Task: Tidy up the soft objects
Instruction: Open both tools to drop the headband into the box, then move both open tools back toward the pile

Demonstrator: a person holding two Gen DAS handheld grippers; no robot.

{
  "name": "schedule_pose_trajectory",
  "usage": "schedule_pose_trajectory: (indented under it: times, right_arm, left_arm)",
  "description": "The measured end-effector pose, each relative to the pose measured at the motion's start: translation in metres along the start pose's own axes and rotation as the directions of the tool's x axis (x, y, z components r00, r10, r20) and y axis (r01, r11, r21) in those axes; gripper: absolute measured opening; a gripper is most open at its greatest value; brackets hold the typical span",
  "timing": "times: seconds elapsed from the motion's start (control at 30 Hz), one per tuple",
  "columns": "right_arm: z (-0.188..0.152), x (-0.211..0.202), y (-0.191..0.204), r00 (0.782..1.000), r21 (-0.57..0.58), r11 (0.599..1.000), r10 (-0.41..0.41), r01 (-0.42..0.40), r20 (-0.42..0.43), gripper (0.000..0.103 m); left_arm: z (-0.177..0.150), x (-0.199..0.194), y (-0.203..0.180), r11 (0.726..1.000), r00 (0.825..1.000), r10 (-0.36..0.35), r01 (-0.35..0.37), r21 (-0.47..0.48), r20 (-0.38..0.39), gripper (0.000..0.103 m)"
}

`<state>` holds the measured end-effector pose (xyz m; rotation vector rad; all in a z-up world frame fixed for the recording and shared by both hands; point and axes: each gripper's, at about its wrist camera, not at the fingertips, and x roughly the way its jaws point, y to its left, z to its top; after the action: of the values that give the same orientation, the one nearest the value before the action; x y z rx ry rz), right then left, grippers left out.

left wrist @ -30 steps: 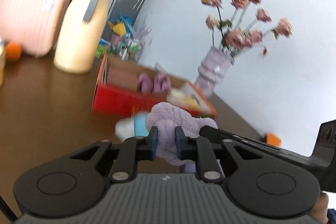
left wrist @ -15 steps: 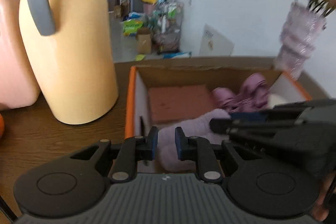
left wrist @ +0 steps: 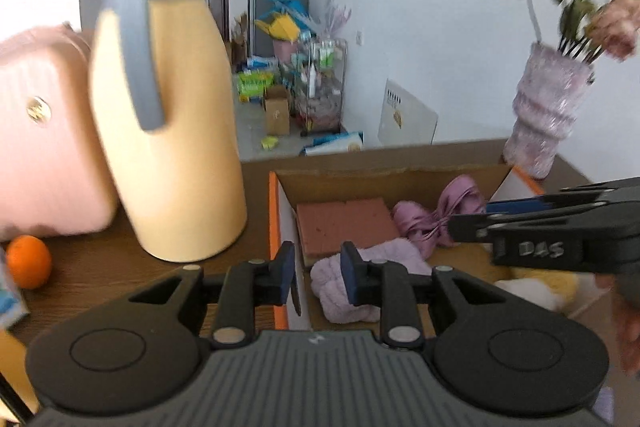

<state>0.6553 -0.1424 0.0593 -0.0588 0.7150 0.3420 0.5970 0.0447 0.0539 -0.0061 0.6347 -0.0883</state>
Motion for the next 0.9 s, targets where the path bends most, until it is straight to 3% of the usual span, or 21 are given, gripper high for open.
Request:
schedule_pose_trajectory:
  times: [0.2,0.3,0.57,0.73,0.8,0.9]
  right_arm:
    - [-0.012,-0.101,-0.011,0.992,0.025,0.999,-0.038,0.035,0.121,0.050]
    - [-0.029,-0.151,-0.008,0.975,0.006,0.999,-0.050,0.050,0.215,0.060]
    - [-0.098,-0.265,0.011,0.904,-0.047,0.995,-0.058,0.086,0.423,0.070]
    - [-0.158,-0.318,0.025,0.871,-0.070,0.995,-0.032,0.076,0.490,0.076]
    - [-0.184,-0.333,0.030,0.862,-0.091,0.993,-0.014,0.070,0.507,0.082]
    - [-0.227,-0.350,0.040,0.855,-0.113,0.991,0.000,0.069,0.519,0.084]
  left_arm:
    - [-0.008,-0.084,-0.014,1.000,0.992,0.017,-0.015,-0.012,0.127,0.040]
    - [-0.023,-0.130,-0.025,1.000,0.980,0.020,-0.018,-0.013,0.200,0.061]
    - [-0.082,-0.254,-0.060,0.997,0.900,0.059,-0.071,0.012,0.433,0.084]
    - [-0.132,-0.309,-0.083,0.995,0.873,0.071,-0.096,0.028,0.483,0.089]
    - [-0.153,-0.324,-0.087,0.994,0.868,0.078,-0.108,0.033,0.490,0.092]
    - [-0.186,-0.340,-0.093,0.993,0.870,0.083,-0.116,0.038,0.485,0.094]
